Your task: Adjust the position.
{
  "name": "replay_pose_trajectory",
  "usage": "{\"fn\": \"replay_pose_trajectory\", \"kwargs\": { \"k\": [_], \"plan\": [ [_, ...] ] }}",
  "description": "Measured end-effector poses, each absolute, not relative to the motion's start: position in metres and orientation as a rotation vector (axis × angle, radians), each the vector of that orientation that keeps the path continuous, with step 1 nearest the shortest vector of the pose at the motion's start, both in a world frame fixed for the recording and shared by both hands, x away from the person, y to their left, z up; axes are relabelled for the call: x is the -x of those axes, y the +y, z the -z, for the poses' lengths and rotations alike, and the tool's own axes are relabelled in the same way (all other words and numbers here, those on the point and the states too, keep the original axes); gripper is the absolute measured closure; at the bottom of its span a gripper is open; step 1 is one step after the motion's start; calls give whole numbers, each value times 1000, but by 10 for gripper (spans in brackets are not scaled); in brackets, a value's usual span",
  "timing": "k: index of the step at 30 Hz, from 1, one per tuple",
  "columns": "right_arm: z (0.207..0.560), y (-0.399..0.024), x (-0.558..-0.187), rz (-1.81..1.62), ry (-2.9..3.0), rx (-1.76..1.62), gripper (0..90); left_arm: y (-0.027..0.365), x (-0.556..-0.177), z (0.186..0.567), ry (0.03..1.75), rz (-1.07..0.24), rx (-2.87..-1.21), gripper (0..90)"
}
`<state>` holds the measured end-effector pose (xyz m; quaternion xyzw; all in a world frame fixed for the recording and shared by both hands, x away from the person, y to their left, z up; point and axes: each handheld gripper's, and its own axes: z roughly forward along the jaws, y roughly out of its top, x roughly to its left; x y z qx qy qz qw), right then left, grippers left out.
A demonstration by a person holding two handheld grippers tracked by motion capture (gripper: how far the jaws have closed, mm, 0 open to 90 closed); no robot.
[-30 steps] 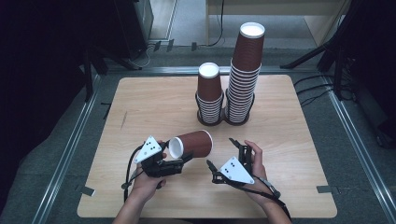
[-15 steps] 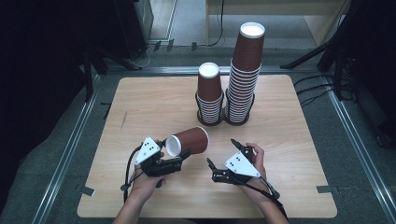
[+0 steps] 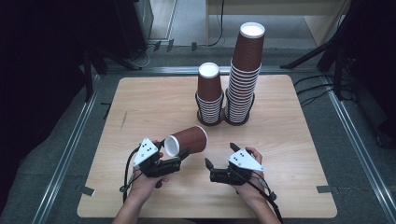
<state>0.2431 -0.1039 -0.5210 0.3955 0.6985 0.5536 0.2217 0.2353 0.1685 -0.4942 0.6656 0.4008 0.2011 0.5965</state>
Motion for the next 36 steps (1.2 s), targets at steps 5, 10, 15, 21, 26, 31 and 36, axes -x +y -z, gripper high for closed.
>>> {"fn": "replay_pose_trajectory", "kwargs": {
  "k": [5,10,15,21,26,31,36],
  "plan": [
    [516,-110,-245,-1644,1873,-1259,0,167,-234,495,929,-485,-1550,218],
    [510,-109,-241,-1748,1808,-1397,0,165,-233,495,923,-488,-1553,218],
    [507,-109,-241,-1852,1751,-1536,0,165,-233,497,924,-491,-1539,217],
    [507,-110,-243,-1918,1676,-1706,0,167,-234,501,925,-476,-1517,216],
    [510,-108,-244,-2025,1620,-1834,0,166,-234,501,925,-487,-1511,216],
    [512,-104,-246,-2133,1546,-1965,0,165,-233,501,922,-497,-1512,216],
    [511,-104,-250,-2260,1410,-2139,0,164,-233,501,922,-497,-1498,216]
  ]
}}
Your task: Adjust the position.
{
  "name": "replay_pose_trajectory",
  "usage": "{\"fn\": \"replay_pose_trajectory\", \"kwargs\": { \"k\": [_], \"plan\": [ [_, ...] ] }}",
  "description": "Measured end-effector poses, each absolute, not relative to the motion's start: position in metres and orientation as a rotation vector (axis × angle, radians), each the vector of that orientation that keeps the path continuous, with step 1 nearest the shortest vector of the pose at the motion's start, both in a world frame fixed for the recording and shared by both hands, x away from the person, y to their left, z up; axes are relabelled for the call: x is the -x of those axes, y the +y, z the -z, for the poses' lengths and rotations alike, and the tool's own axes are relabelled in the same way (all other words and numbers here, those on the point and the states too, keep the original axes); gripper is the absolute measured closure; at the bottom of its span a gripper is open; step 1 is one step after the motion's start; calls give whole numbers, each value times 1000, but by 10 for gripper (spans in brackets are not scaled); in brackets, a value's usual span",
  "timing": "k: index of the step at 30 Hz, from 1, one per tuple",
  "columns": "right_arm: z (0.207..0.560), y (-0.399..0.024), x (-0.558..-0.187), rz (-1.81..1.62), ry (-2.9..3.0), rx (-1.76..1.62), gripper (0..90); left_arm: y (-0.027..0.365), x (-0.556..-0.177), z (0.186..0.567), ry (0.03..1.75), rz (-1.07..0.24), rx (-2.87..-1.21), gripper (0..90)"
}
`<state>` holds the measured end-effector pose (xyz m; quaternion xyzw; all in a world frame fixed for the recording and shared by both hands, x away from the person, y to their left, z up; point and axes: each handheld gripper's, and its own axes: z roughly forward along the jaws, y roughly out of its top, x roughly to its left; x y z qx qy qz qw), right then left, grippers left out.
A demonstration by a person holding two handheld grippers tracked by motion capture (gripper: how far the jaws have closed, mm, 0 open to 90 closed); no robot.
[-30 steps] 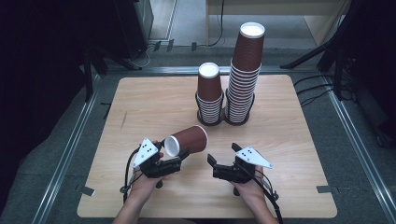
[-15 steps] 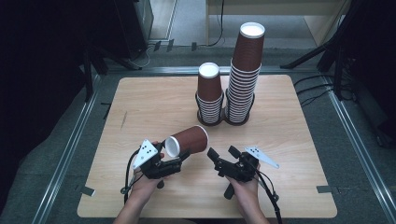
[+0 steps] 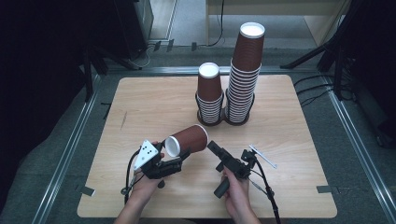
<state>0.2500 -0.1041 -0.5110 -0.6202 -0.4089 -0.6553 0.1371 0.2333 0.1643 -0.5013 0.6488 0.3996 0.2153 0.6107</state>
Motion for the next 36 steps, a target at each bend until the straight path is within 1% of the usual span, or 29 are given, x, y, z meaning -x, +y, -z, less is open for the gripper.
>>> {"fn": "replay_pose_trajectory", "kwargs": {
  "k": [25,36],
  "plan": [
    [516,-74,-249,1631,-638,1843,0,157,-230,502,890,-524,-1479,217],
    [521,-65,-254,1577,-572,1897,0,153,-228,502,866,-533,-1482,217]
  ]
}}
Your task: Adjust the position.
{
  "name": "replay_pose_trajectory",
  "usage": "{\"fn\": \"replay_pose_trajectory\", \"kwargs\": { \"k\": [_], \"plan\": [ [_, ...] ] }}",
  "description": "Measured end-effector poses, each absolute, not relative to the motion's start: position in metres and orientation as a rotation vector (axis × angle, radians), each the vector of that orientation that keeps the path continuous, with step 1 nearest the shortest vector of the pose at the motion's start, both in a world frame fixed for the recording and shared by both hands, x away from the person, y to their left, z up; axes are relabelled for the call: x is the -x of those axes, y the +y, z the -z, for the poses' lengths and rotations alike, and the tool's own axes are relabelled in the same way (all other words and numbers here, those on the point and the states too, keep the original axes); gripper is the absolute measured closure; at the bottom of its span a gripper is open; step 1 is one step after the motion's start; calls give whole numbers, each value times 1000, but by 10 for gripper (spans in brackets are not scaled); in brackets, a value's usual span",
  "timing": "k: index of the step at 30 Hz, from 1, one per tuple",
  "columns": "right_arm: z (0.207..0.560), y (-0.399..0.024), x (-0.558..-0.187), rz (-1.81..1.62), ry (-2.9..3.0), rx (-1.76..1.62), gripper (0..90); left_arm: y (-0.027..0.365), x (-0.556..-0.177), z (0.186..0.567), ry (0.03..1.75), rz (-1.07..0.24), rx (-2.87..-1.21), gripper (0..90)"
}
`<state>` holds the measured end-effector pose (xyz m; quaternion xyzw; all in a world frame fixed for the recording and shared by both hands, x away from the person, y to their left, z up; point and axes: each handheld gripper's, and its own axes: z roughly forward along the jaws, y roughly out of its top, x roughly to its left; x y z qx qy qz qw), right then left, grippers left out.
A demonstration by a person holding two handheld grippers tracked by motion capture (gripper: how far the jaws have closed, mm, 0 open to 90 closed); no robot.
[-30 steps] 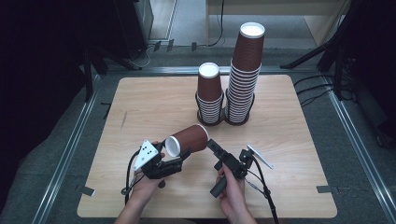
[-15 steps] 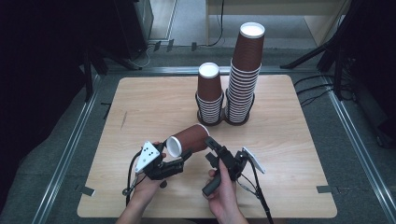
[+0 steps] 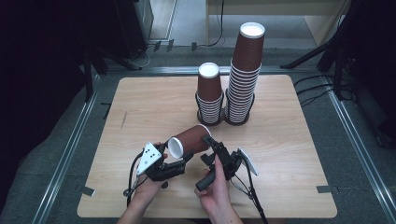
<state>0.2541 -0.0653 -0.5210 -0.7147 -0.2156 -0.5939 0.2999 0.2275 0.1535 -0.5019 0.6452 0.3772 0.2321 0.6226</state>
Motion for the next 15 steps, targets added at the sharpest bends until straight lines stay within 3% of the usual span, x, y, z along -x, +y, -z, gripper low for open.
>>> {"fn": "replay_pose_trajectory", "kwargs": {
  "k": [15],
  "plan": [
    [519,-54,-263,1554,-530,1912,0,145,-224,503,820,-538,-1514,217]
  ]
}}
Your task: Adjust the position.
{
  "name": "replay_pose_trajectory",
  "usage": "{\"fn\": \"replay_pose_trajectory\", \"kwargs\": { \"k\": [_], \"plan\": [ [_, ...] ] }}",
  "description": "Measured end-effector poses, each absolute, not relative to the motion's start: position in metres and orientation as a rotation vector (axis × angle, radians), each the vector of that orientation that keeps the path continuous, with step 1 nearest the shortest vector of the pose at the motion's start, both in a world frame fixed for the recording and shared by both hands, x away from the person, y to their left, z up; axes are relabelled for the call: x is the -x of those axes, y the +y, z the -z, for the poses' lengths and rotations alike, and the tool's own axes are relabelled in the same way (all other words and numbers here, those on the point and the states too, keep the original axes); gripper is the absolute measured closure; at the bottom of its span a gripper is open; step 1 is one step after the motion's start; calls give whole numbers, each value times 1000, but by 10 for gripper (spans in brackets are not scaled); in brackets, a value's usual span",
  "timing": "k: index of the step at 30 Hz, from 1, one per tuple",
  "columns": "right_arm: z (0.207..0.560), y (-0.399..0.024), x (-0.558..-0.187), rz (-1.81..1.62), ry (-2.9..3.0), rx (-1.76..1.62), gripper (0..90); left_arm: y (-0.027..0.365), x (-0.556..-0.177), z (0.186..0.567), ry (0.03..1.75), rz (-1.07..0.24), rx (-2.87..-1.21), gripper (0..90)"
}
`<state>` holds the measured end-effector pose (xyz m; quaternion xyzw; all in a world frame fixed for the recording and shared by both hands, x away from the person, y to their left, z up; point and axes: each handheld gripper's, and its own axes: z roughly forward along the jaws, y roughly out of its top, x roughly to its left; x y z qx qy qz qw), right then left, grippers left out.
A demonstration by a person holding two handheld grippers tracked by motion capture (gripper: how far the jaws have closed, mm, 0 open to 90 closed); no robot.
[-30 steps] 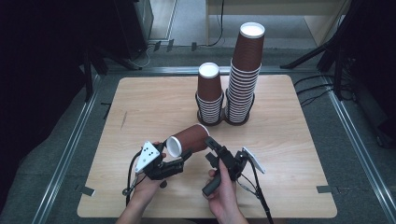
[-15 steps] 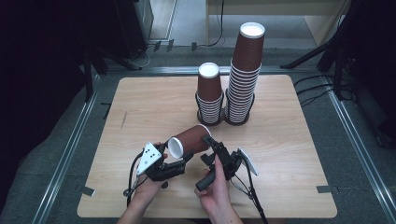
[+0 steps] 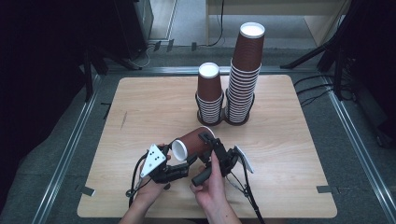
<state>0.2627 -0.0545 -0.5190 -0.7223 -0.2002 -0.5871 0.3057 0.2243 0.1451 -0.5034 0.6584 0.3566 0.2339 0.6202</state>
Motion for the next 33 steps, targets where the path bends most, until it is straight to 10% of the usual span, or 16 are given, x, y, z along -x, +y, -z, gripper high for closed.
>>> {"fn": "replay_pose_trajectory", "kwargs": {
  "k": [33],
  "plan": [
    [517,-51,-264,1575,-603,1895,115,145,-224,505,807,-509,-1537,214]
  ]
}}
